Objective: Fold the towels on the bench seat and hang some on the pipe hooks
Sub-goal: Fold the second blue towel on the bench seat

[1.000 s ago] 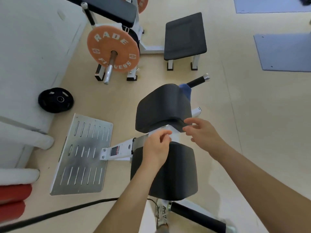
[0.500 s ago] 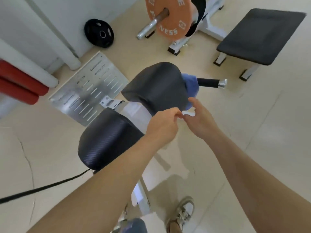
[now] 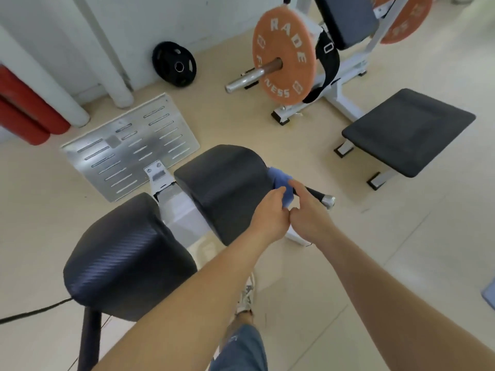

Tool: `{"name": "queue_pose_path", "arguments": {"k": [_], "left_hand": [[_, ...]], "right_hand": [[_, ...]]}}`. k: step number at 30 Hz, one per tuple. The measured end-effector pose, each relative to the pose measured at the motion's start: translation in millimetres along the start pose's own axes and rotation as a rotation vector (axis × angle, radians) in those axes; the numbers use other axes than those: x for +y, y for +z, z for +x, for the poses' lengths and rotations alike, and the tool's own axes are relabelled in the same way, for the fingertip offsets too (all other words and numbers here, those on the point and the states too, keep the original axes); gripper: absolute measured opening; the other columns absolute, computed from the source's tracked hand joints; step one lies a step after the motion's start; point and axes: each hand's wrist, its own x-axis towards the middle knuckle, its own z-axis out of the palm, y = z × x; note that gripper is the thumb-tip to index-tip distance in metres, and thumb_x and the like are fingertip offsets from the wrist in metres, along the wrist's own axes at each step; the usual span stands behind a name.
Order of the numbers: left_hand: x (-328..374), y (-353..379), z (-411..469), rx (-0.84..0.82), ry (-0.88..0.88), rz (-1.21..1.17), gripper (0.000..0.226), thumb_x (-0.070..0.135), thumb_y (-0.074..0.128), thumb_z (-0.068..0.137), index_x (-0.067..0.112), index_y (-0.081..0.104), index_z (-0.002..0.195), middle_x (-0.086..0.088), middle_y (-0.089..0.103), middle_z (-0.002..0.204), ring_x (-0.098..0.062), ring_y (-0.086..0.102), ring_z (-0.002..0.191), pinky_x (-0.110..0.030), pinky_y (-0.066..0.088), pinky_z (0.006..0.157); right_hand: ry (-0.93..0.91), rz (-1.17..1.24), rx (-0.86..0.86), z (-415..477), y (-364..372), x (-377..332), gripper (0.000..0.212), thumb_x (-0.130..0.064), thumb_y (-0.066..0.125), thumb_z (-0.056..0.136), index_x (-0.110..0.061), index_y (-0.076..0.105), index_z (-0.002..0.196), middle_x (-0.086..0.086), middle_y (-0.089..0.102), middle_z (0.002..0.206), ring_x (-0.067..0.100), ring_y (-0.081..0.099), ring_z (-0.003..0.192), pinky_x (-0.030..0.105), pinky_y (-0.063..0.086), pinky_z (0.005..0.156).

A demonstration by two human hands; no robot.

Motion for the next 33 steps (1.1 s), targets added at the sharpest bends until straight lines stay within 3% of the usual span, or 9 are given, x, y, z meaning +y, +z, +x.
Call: {"name": "queue_pose_path", "arguments": {"k": [5, 9, 11, 15, 21, 26, 28, 30, 33], "left_hand": [[15.3, 25.2, 73.5, 0.042, -0.061, -0.03, 0.059, 0.006, 0.052, 0.09, 0.001, 0.024, 0.142, -0.02, 0.028, 0.147, -0.035, 0.039, 0.129, -0.036, 0.036, 0.101], [12.9, 40.8, 113.1, 0.065, -0.331, -0.103, 0.068, 0.021, 0.049, 0.093, 0.01, 0.01, 0.148, -0.015, 0.016, 0.154, -0.03, 0.04, 0.129, -0.034, 0.038, 0.092], [14.0, 49.1, 119.5, 0.118, -0.409, -0.128, 0.061, 0.025, 0.048, 0.094, 0.016, 0.017, 0.146, -0.015, 0.03, 0.145, -0.031, 0.05, 0.115, -0.034, 0.042, 0.086], [19.9, 53.3, 139.3, 0.121, -0.366, 0.241, 0.043, 0.008, 0.048, 0.088, 0.007, 0.038, 0.13, -0.018, 0.042, 0.129, -0.033, 0.049, 0.106, -0.033, 0.044, 0.071], [32.4, 38.4, 152.7, 0.082, -0.421, 0.386, 0.027, 0.004, 0.043, 0.093, 0.008, 0.057, 0.116, -0.015, 0.058, 0.117, -0.029, 0.063, 0.095, -0.039, 0.051, 0.077], [59.7, 14.9, 124.0, 0.129, -0.546, -0.054, 0.019, 0.011, 0.052, 0.084, 0.018, 0.07, 0.083, -0.003, 0.071, 0.083, -0.022, 0.065, 0.082, -0.034, 0.051, 0.072], [65.5, 3.4, 104.8, 0.221, -0.502, -0.219, 0.027, 0.009, 0.051, 0.079, 0.023, 0.07, 0.065, 0.007, 0.069, 0.073, -0.016, 0.064, 0.08, -0.036, 0.05, 0.08], [71.3, -10.3, 84.3, 0.376, -0.446, -0.389, 0.041, -0.002, 0.048, 0.075, 0.028, 0.063, 0.051, 0.013, 0.063, 0.062, -0.005, 0.059, 0.072, -0.03, 0.047, 0.076], [78.3, -30.1, 58.1, 0.584, -0.39, -0.68, 0.043, -0.015, 0.042, 0.074, 0.022, 0.062, 0.064, 0.01, 0.058, 0.066, 0.001, 0.052, 0.063, -0.019, 0.04, 0.062]], "right_hand": [[-0.026, -0.147, -0.023, 78.9, -29.2, 11.5, 0.062, -0.003, 0.041, 0.09, -0.023, 0.028, 0.148, 0.006, 0.041, 0.148, 0.023, 0.043, 0.131, 0.03, 0.037, 0.101], [0.06, -0.181, -0.188, 124.2, -30.1, 31.8, 0.065, -0.006, 0.041, 0.091, -0.027, 0.022, 0.15, 0.005, 0.038, 0.15, 0.025, 0.044, 0.131, 0.034, 0.039, 0.104], [0.121, -0.141, -0.266, 139.3, -28.2, 40.0, 0.063, -0.006, 0.038, 0.091, -0.029, 0.025, 0.148, 0.005, 0.051, 0.138, 0.027, 0.052, 0.121, 0.041, 0.043, 0.102], [0.096, -0.167, -0.346, 172.0, -35.2, 48.1, 0.056, 0.002, 0.039, 0.084, -0.022, 0.046, 0.134, 0.009, 0.068, 0.113, 0.03, 0.062, 0.102, 0.04, 0.052, 0.088], [-0.089, -0.355, -0.454, 193.3, -38.8, 52.4, 0.052, 0.004, 0.048, 0.079, -0.022, 0.061, 0.123, 0.008, 0.07, 0.109, 0.03, 0.065, 0.101, 0.04, 0.052, 0.086], [-0.376, -0.522, -0.505, 189.7, -62.0, 40.5, 0.061, -0.012, 0.057, 0.082, -0.026, 0.044, 0.14, 0.01, 0.04, 0.137, 0.031, 0.044, 0.119, 0.039, 0.045, 0.096], [-0.525, -0.492, -0.545, 189.3, -72.2, 27.3, 0.044, -0.009, 0.049, 0.08, -0.017, 0.063, 0.121, 0.01, 0.06, 0.121, 0.03, 0.055, 0.11, 0.031, 0.044, 0.087], [-0.447, -0.355, -0.632, 183.9, -86.3, 5.6, 0.04, 0.002, 0.051, 0.076, -0.02, 0.067, 0.105, 0.003, 0.07, 0.096, 0.017, 0.065, 0.088, 0.025, 0.046, 0.076], [-0.343, -0.149, -0.619, 177.1, -101.5, -34.9, 0.026, 0.0, 0.058, 0.073, -0.022, 0.063, 0.085, 0.0, 0.067, 0.073, 0.007, 0.056, 0.064, 0.019, 0.043, 0.06]]}}
